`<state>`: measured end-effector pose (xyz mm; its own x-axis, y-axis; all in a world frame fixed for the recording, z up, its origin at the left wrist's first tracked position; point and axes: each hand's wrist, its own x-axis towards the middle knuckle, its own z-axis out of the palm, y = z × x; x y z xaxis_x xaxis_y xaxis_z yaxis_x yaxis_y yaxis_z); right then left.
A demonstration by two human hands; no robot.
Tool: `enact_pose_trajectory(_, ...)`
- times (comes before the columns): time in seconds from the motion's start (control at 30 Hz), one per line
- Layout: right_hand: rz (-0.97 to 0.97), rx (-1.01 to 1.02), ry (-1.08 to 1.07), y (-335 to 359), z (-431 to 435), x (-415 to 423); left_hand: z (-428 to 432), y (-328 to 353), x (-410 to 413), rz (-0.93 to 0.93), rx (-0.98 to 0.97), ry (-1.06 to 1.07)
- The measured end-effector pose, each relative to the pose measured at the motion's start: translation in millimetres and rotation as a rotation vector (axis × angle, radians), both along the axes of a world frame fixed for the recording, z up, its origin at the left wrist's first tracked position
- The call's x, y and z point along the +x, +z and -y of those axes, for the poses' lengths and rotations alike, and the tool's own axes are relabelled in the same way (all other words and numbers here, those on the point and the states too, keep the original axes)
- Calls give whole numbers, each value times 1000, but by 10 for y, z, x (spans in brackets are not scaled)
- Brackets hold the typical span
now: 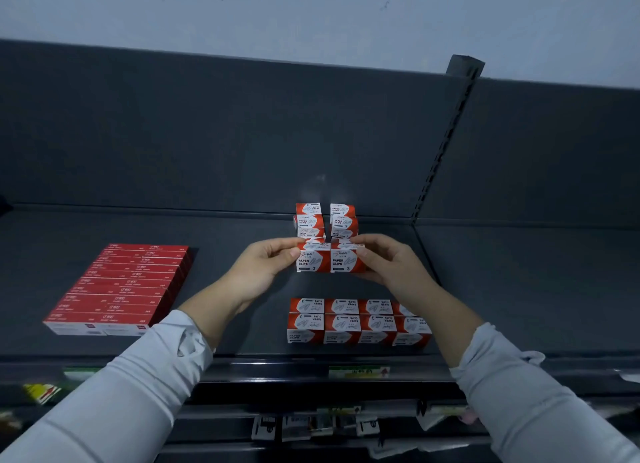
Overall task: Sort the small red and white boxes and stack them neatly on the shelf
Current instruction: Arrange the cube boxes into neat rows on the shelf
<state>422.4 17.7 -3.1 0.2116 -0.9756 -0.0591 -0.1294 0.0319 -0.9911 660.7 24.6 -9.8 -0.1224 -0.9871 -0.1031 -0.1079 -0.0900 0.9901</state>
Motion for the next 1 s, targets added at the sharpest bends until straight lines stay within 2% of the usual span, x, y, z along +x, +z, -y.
enact_pose_trajectory(0.17, 32, 15, -31, 3, 40, 34, 33, -2, 16, -97, 12, 8)
enact_pose_trajectory(0.33, 76, 31, -49, 27, 58, 47, 76, -2, 57, -70, 1, -3)
enact_pose_trajectory(0.6, 144, 36, -57, 87, 59, 6, 117, 54, 6, -154, -7, -25)
enact_pose_trajectory(1.0, 183, 14, -40, 122, 62, -66, 184, 42, -66, -185, -10, -19)
